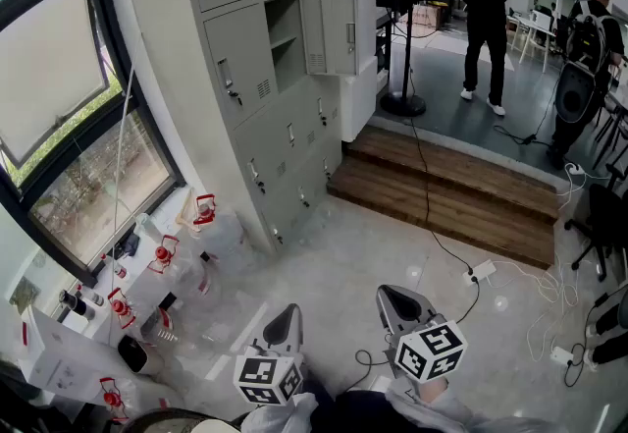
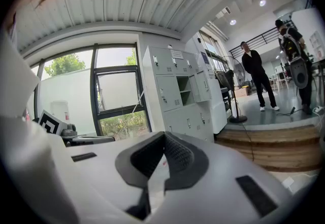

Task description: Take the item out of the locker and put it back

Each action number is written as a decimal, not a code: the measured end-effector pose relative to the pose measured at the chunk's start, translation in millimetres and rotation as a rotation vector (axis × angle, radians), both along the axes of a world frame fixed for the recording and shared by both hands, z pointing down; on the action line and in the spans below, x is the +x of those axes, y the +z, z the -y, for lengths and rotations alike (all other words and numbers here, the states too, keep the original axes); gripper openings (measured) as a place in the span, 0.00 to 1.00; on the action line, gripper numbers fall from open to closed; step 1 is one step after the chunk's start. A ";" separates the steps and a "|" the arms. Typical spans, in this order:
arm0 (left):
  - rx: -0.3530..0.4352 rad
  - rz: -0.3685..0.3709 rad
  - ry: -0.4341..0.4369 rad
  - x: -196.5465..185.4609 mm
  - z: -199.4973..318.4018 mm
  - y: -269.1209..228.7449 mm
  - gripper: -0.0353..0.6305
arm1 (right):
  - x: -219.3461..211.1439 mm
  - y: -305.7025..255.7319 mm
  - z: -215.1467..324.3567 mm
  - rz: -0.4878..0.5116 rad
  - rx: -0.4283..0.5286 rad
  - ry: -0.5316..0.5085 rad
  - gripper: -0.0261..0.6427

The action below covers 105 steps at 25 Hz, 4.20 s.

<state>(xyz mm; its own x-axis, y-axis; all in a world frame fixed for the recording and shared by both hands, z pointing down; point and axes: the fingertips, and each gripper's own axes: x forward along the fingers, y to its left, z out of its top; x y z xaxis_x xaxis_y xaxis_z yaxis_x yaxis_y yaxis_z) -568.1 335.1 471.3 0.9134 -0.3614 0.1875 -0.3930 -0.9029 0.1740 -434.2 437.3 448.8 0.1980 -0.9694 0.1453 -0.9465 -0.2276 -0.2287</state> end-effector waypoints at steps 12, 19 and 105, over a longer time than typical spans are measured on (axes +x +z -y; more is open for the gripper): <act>0.016 -0.003 0.000 1.3 -5.6 -2.6 0.06 | 0.4 -3.5 -6.2 -0.037 0.003 0.034 0.04; 0.010 0.025 0.000 -2.8 -9.6 3.4 0.06 | 2.2 6.8 -15.7 -0.005 -0.009 0.030 0.04; 0.002 -0.007 -0.030 540.1 429.9 -6.1 0.06 | 542.8 -1.0 420.4 -0.026 -0.017 -0.029 0.25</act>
